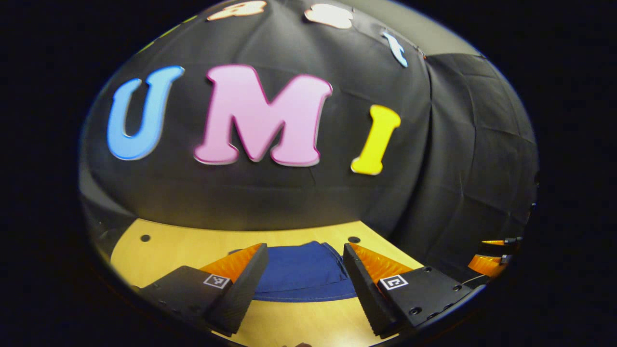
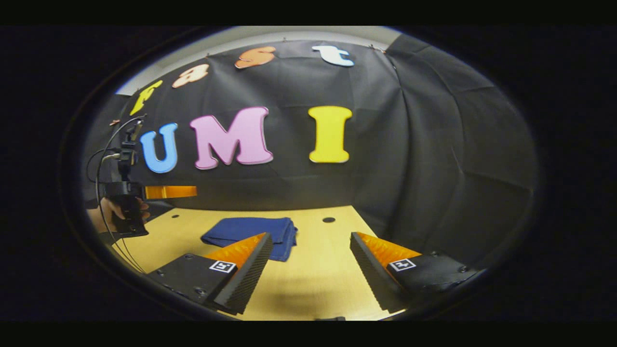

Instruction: Grasp the waist and the cuffs of the jeans and fold them to make the two legs overlap; first hold the waist and fold one-third of the jeans toward the cuffs, then hold the cuffs and fold the remaining one-third in the same direction to finish folding.

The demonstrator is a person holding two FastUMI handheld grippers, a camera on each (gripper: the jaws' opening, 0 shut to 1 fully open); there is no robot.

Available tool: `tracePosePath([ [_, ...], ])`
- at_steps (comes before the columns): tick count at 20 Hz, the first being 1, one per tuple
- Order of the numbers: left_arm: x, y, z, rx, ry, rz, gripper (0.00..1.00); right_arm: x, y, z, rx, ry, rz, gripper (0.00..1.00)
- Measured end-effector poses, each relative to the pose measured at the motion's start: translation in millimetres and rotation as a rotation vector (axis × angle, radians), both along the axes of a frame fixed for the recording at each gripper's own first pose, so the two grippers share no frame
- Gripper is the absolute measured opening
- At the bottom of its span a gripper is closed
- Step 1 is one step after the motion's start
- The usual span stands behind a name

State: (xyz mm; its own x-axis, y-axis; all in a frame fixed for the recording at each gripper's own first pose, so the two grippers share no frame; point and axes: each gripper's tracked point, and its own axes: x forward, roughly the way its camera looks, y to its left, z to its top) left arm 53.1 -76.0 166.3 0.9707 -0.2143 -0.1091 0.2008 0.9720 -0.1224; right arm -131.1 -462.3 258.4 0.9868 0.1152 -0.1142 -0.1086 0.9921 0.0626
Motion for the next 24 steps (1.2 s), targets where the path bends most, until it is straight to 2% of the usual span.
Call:
tracePosePath([
  [4,-94.4,57.4,32.6,-0.014,-0.096,0.126,0.97,-33.9,60.7,27.2,0.052,-0.041,0.111,0.98],
  [8,-157.6,81.6,38.0,0.013,-0.151,0.164,0.96,-60.3,109.1,34.0,0.152,-0.043,0.201,0.98],
  [10,-173.8,89.5,33.7,0.016,-0.173,0.182,0.96,-67.1,128.2,23.0,0.139,-0.032,0.233,0.98],
  [12,-185.0,92.0,21.9,0.008,-0.162,0.199,0.96,-65.9,136.9,12.5,0.086,-0.027,0.251,0.99],
  [15,-187.2,97.2,11.9,-0.018,-0.126,0.250,0.97,-57.2,134.6,8.0,0.073,-0.029,0.229,0.99],
  [24,-138.7,84.3,23.4,-0.001,-0.148,0.356,0.97,-8.5,112.3,41.9,-0.002,-0.147,0.229,0.98],
])
